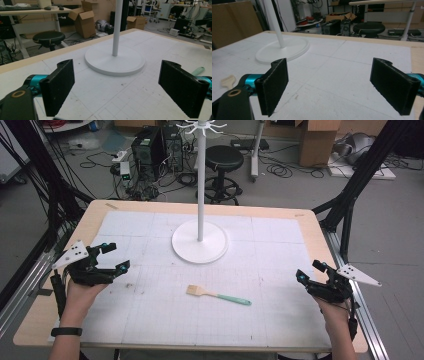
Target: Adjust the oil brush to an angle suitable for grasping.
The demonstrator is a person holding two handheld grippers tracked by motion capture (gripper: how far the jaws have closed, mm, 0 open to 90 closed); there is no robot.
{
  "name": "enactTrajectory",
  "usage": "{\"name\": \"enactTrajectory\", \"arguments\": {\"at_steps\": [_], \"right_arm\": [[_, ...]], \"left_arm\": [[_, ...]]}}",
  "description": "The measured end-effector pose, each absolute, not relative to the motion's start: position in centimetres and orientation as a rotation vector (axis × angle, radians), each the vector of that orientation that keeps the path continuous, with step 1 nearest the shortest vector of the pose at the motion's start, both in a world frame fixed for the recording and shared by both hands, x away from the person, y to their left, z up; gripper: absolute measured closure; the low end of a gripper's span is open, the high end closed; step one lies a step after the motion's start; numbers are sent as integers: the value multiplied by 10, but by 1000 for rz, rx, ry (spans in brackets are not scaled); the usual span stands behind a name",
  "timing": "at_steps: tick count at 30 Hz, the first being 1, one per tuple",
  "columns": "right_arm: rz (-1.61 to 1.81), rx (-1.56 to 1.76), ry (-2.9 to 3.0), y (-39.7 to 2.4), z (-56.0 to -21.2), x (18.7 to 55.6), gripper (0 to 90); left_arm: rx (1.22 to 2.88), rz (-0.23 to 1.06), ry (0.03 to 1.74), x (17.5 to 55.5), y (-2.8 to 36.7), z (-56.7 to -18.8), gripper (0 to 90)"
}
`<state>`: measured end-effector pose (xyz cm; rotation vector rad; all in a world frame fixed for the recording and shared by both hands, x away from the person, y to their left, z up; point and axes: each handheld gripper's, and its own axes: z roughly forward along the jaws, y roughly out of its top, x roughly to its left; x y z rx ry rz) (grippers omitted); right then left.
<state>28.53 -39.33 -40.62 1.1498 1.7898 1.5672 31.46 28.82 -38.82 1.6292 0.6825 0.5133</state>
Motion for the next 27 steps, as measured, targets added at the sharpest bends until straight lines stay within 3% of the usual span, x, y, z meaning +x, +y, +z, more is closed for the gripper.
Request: {"name": "enactTrajectory", "arguments": {"at_steps": [12, 27], "right_arm": [[1597, 1082, 1856, -380, -395, 296, 119], [1611, 891, 2134, -315, -401, 324, 119]], "left_arm": [[1638, 530, 692, 314, 289, -387, 141], [1665, 538, 690, 315, 285, -389, 140]]}}
